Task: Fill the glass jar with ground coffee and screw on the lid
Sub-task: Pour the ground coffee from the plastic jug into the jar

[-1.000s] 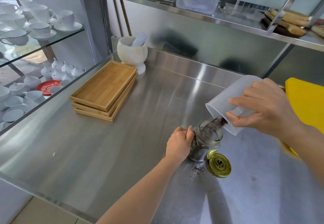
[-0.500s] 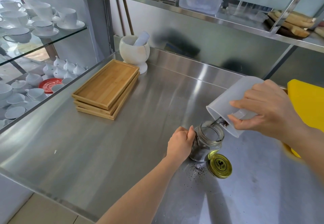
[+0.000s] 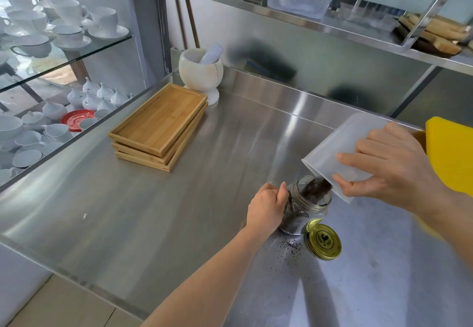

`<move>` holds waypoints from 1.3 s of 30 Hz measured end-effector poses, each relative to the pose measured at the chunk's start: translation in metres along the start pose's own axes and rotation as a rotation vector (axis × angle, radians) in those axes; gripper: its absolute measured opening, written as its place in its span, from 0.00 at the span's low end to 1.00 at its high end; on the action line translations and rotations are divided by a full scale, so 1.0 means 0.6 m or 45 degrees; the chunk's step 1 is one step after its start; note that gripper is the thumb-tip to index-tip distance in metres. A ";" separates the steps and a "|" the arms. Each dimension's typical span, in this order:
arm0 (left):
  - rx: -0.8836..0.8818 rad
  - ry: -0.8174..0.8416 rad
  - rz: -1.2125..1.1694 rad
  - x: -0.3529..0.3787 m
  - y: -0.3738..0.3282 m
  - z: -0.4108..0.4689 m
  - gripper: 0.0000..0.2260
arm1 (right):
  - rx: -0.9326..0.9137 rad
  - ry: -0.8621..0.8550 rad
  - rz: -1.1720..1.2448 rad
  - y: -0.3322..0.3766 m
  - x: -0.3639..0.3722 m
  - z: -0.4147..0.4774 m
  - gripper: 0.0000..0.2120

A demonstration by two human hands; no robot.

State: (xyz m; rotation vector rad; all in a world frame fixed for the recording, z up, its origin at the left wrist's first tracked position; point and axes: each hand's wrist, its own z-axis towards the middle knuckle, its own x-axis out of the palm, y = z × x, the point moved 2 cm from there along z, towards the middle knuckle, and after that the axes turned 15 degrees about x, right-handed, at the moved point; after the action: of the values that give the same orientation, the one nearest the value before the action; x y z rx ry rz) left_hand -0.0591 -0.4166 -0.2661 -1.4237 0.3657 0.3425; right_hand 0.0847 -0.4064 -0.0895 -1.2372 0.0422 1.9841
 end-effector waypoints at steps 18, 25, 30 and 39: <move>-0.015 0.001 0.000 0.000 0.001 0.001 0.25 | -0.059 -0.051 -0.040 0.010 0.012 -0.021 0.12; -0.006 0.005 0.011 0.000 0.001 0.003 0.25 | 0.581 -0.094 0.225 -0.022 0.029 -0.057 0.24; 0.004 -0.019 0.038 -0.002 0.000 0.002 0.24 | 1.335 -0.197 0.709 -0.028 0.039 -0.109 0.18; 0.011 -0.064 0.050 0.000 0.002 0.004 0.22 | 2.281 -0.649 1.237 -0.015 0.094 -0.217 0.15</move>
State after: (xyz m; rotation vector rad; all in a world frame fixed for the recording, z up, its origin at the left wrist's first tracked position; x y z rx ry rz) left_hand -0.0599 -0.4143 -0.2670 -1.3985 0.3539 0.4079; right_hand 0.1751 -0.4197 -0.1984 0.5958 1.9091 1.7342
